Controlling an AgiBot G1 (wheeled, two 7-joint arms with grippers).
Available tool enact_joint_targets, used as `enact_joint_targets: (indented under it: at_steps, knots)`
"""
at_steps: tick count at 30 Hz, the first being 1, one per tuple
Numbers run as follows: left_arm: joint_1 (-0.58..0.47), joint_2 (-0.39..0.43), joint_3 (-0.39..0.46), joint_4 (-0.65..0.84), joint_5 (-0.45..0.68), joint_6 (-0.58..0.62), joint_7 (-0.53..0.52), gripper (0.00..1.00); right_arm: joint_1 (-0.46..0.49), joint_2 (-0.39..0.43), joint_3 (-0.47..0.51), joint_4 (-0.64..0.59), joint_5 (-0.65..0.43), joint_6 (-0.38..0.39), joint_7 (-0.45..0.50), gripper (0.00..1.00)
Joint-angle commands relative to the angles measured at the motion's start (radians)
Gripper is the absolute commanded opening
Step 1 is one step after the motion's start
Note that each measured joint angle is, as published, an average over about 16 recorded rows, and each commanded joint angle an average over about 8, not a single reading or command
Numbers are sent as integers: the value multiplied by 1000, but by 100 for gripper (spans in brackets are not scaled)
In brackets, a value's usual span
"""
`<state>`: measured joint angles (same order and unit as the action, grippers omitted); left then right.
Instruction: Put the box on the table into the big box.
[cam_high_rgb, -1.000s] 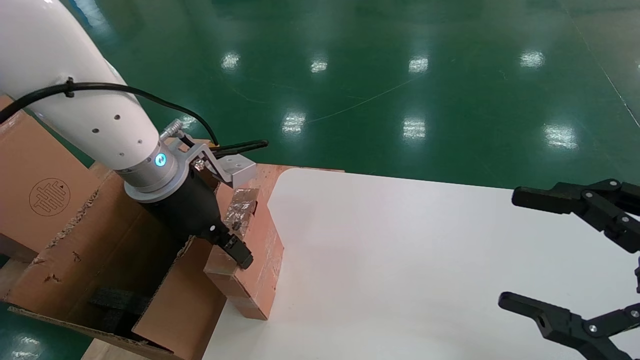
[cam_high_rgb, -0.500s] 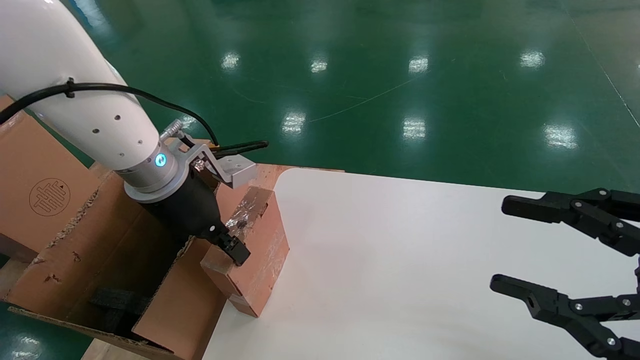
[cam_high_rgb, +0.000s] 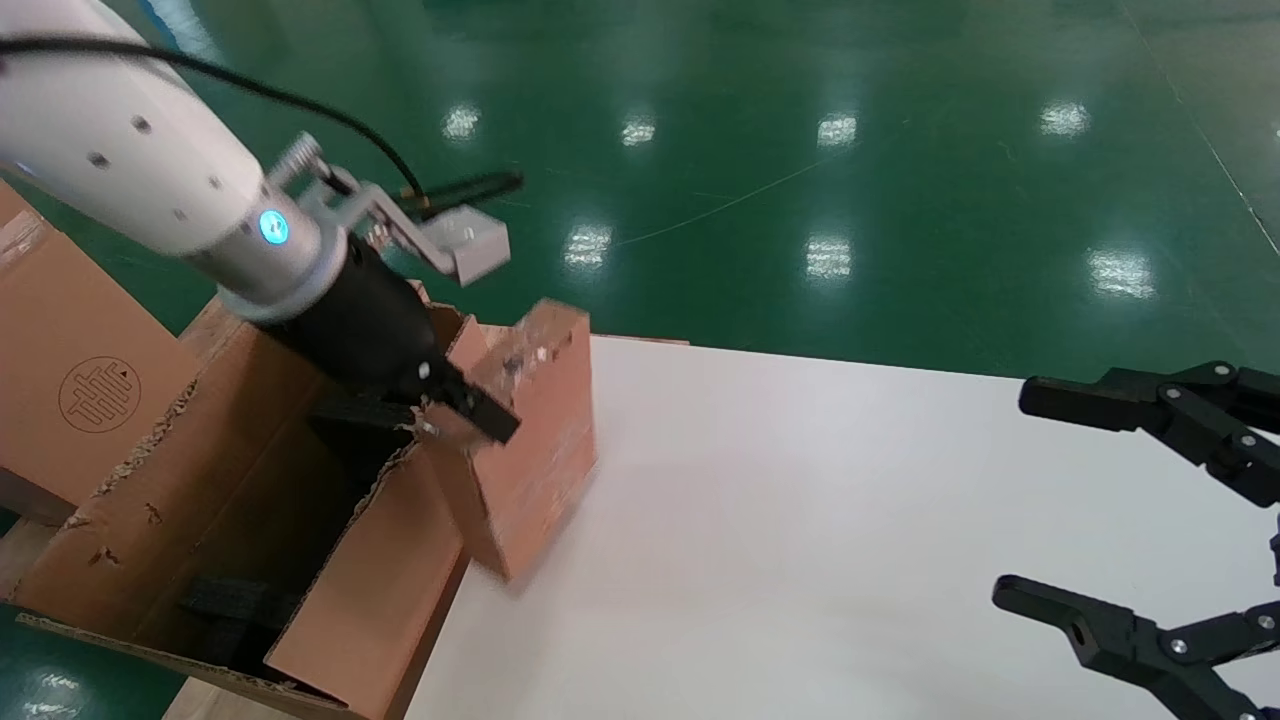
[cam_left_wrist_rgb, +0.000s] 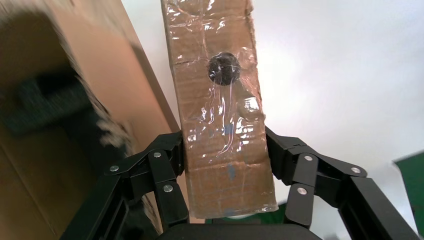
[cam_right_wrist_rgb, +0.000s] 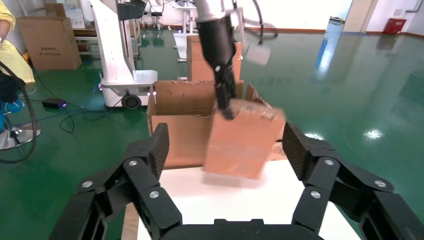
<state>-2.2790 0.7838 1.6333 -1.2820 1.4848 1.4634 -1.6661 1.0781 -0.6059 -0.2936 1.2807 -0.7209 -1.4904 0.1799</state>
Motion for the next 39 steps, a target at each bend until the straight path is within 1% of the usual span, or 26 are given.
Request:
enact_joint_targets:
  at_steps: [1,7,12,15,18,20,23,29,34,37,39]
  knots:
    - [-29,-12,-18,5,-2,-9,21,0,0,0,0,0,0,0,0,100]
    - [-128,-1,-64,98,0,0,96,0,0,0,-1,0,0,0,0,100]
    - [-220,15,-86,200,8,49,185,0,0,0,-1,0,0,0,0,100]
    - [-276,21,-82,263,14,92,245,0,0,0,-1,0,1,0,-1,100]
    - [-330,21,-52,317,10,123,301,0,0,0,-1,0,1,0,-1,100]
    - [-368,15,-16,344,2,134,336,0,0,0,-1,0,1,0,-1,100]
    - [-430,-1,64,366,-20,140,380,0,0,0,-1,0,1,0,-1,100]
    - [-541,-51,280,363,-65,143,450,0,1,1,-2,0,1,0,-1,100]
    - [-582,-93,448,357,-122,138,483,0,1,1,-2,0,1,1,-1,100]
    - [-592,-116,518,353,-153,131,495,0,1,1,-2,0,1,1,-1,100]
    - [-595,-131,549,347,-164,125,501,0,1,1,-2,0,1,1,-1,100]
